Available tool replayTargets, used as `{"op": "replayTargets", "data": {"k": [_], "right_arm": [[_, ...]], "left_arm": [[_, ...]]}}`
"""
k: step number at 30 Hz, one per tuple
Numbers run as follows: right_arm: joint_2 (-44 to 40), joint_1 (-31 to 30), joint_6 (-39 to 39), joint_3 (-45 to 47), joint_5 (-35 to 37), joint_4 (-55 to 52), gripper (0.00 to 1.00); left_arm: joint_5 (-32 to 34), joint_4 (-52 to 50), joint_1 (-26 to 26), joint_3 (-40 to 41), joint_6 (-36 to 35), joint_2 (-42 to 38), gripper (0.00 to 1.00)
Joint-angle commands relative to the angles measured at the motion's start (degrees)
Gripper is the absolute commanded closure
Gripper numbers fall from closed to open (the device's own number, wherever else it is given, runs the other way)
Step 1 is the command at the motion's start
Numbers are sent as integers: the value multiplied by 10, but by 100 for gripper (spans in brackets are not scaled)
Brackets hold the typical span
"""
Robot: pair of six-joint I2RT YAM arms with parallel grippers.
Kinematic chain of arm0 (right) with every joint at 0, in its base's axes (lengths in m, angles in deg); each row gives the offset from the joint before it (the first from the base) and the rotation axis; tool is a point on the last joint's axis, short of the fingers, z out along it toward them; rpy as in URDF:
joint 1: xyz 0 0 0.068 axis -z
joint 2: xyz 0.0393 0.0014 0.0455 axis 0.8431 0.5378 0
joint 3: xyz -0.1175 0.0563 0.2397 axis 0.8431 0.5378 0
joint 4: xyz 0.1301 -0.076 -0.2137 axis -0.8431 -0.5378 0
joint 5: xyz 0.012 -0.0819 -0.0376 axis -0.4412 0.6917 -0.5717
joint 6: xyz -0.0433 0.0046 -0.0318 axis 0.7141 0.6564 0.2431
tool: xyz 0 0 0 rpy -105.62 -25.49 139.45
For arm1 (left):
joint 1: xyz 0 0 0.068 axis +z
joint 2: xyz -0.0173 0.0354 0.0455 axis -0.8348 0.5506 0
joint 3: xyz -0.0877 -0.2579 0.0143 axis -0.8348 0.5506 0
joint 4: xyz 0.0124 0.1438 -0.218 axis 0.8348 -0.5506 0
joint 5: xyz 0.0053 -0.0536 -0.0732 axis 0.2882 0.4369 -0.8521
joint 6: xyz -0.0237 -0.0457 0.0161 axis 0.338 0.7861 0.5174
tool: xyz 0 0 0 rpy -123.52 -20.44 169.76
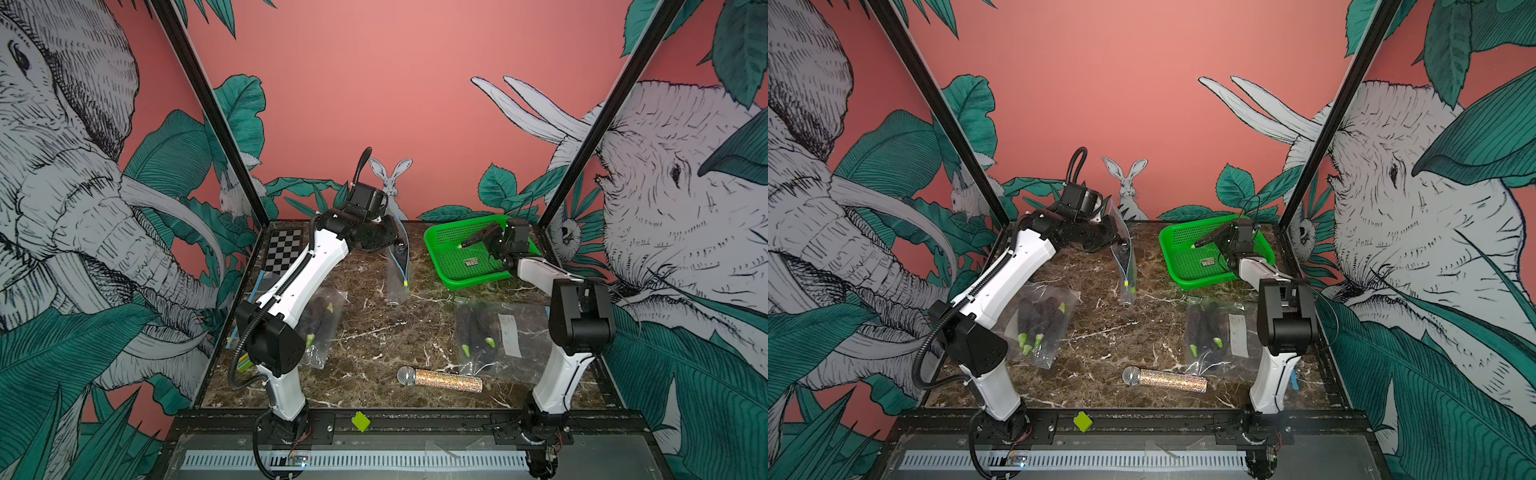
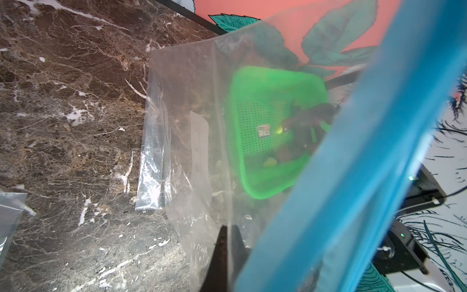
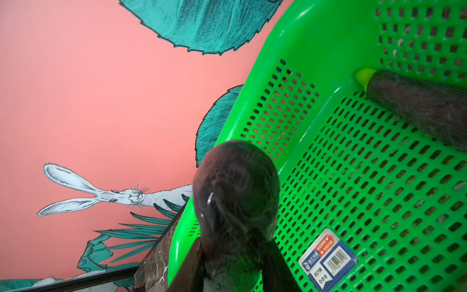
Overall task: Place the eggplant in a zip-top bag and seal the zipper
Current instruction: Pick up the eggplant from the basket.
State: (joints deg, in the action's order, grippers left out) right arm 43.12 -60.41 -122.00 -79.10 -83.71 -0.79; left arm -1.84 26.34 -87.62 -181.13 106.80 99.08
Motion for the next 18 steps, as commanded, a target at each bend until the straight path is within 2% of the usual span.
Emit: {"op": "replayTargets", "data": {"k": [1, 18], "right_arm": [[-13, 2, 17, 20, -22, 10, 75], [-137, -4, 42, 115, -103, 25, 79]], "left_arm": [[0, 9, 3, 9, 8, -37, 100], [4, 1, 1, 18, 5, -29, 100]]}}
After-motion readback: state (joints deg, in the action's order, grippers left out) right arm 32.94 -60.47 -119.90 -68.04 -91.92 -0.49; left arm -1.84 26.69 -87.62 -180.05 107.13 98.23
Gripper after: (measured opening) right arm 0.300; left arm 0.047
